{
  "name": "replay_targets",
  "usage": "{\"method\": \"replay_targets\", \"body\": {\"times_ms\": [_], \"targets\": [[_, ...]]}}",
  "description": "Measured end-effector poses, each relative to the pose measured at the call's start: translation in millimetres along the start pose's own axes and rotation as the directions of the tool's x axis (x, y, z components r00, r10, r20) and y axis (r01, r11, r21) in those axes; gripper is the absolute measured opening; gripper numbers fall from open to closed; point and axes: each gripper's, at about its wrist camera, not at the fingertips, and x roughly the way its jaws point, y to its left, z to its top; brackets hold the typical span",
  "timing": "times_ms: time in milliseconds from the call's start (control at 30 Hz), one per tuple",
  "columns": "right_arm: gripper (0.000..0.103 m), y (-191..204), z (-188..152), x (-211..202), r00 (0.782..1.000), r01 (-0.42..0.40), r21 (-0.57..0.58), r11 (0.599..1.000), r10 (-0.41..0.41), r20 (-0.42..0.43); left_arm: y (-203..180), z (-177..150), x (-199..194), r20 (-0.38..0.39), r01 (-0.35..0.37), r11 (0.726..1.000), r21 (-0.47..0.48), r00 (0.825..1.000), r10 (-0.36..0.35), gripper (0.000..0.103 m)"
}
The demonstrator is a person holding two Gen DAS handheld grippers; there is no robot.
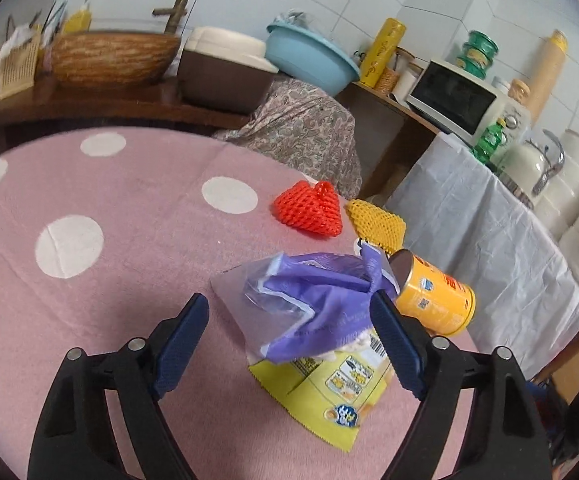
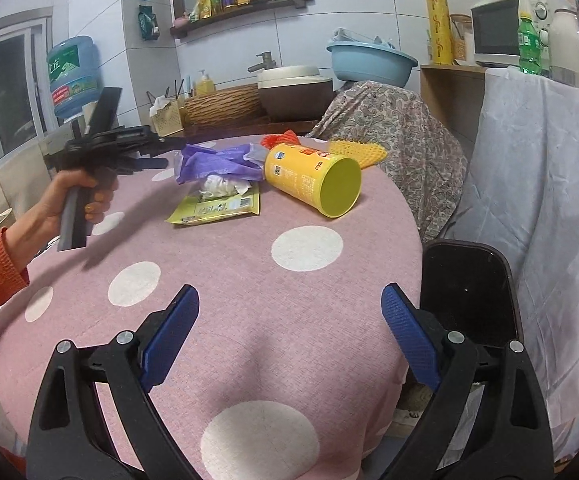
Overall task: Collect trash
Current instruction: 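Return both tools to the table and grasp the purple glove bag with the left tool, then grasp the white tissue with the right tool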
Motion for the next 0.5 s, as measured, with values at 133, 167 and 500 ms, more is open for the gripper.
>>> {"method": "replay_targets", "body": {"times_ms": [133,167,500], "targets": [[0.091,4.4,1.8,2.5,1.0,-0.001,-0.009,1.0,0.001,-0.009,11.6,-1.4,11.3,-0.02,0.072,0.995,-0.075,0.997,-0.074,0.061],[0.091,4.8,1.4,2.0,1.0,-0.003,-0.01,1.0,0.002,-0.007,12.4,-2.6,12.7,-0.023,0.082,0.993,-0.079,0.996,-0.084,0.057],[0.091,6.3,8.6,10.5,0.999,-0.033,-0.01,0.999,0.033,-0.013,5.2,-8.5,2.4,-0.003,0.056,0.997,-0.046,0.998,-0.056,0.028]]}}
